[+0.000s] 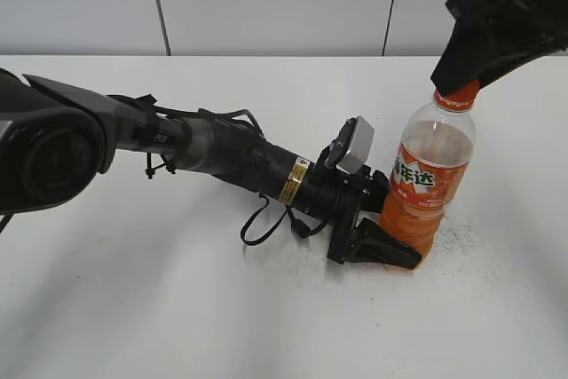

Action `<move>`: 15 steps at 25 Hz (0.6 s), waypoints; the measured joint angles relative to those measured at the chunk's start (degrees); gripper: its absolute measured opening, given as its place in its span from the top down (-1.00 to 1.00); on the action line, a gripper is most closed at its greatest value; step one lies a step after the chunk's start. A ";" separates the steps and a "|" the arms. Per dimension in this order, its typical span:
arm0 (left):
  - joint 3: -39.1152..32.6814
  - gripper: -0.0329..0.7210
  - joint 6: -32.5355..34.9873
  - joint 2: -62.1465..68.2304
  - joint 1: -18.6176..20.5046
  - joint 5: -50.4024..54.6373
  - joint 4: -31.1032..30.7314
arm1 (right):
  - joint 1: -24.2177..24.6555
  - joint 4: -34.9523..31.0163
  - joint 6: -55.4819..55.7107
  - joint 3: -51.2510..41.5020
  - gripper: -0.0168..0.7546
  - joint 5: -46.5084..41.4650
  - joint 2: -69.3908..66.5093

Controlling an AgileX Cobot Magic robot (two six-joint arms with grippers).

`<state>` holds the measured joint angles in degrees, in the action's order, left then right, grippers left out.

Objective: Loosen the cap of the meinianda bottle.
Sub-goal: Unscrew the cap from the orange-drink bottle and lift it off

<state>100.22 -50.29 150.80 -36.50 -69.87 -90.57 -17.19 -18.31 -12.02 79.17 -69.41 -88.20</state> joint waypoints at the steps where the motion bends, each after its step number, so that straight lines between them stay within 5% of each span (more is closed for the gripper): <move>1: 0.00 -0.60 0.00 0.00 0.00 0.00 0.00 | 0.00 0.00 -3.92 0.00 0.29 0.00 0.00; 8: 0.00 -0.60 0.05 0.00 0.00 0.00 -0.05 | -0.11 -0.74 -41.32 0.07 0.28 0.00 0.05; 11: 0.00 -0.60 0.05 0.00 0.00 -0.05 -0.05 | -0.11 0.10 -42.24 0.07 0.01 -0.13 0.05; 15: 0.00 -0.60 -0.12 0.00 0.05 -0.05 -0.05 | -0.11 -0.66 -28.79 0.07 -0.50 -0.01 0.05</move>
<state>100.22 -50.41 150.80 -36.45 -69.93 -90.62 -17.30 -18.97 -40.81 79.24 -69.42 -88.16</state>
